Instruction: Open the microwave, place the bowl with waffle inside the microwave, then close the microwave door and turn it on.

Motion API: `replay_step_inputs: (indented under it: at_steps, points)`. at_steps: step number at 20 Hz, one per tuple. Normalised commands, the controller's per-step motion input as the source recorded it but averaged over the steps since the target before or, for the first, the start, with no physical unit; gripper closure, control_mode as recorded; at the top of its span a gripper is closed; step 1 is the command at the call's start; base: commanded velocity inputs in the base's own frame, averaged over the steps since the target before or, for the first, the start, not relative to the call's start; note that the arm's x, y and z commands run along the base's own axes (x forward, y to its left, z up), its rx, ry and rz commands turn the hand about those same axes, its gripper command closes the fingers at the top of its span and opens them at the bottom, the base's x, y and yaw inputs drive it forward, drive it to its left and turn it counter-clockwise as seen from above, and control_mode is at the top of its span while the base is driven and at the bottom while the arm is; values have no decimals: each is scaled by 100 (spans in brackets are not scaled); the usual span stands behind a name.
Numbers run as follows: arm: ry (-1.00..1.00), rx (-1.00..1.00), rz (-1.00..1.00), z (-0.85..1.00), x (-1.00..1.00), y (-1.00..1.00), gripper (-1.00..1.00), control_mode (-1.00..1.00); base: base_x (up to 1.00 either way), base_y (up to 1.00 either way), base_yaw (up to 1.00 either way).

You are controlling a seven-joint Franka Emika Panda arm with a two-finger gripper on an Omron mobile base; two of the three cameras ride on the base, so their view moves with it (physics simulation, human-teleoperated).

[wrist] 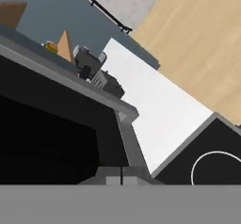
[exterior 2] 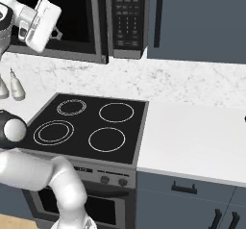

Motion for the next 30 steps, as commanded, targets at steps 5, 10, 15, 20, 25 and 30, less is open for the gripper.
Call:
replay_step_inputs:
  at_steps: [5, 10, 15, 20, 25, 30]
  points:
    - [12, 8, 32, -60, 100, -54, 100, -100, 0, 0, 0]
    - [16, 0, 33, -78, 100, -41, 100, -100, 0, 0, 0]
    - [-3, 4, 39, -77, 52, -56, 100, -100, 0, 0, 0]
    - [-31, 13, 23, -59, -100, -79, 100, -100, 0, 0, 0]
    - [-21, 11, 17, 9, -100, -70, 100, -100, 0, 0, 0]
    - [-11, 14, 25, 21, -92, -90, 100, -100, 0, 0, 0]
